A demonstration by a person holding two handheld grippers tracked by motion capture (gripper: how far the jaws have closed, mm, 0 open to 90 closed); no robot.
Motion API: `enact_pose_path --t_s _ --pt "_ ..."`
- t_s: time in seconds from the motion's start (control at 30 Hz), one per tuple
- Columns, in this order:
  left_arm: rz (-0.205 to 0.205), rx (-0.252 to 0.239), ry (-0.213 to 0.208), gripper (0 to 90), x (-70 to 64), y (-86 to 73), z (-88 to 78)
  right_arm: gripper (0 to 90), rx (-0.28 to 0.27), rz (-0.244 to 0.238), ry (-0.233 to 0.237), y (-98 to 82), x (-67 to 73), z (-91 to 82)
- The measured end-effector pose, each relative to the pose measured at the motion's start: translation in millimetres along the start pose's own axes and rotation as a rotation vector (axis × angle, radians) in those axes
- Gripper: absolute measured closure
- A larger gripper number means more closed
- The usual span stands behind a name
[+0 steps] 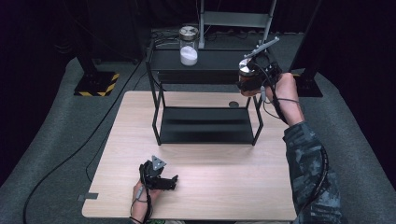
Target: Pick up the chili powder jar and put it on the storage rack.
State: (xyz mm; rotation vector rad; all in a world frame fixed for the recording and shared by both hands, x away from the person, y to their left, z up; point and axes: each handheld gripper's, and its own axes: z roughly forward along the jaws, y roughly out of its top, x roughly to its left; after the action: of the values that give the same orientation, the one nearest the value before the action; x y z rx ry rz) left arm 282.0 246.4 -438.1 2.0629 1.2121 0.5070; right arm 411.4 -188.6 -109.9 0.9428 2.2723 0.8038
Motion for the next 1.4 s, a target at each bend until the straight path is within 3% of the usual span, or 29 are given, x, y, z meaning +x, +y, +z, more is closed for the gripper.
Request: enact_pose_path --t_s 0.43,0.8,1.4 --pt "0.002 0.000 -0.001 0.0 0.3 0.2 0.1 31.2 -0.033 0.002 0.000 7.5 -0.6 -5.6" --pt "0.002 0.000 -0.001 0.0 0.5 0.2 0.2 31.2 -0.091 0.021 -0.044 10.3 1.3 -17.6" --pt "0.003 -0.001 -0.001 0.0 0.4 0.2 0.2 31.1 -0.135 0.084 -0.065 15.3 -10.1 -19.4"
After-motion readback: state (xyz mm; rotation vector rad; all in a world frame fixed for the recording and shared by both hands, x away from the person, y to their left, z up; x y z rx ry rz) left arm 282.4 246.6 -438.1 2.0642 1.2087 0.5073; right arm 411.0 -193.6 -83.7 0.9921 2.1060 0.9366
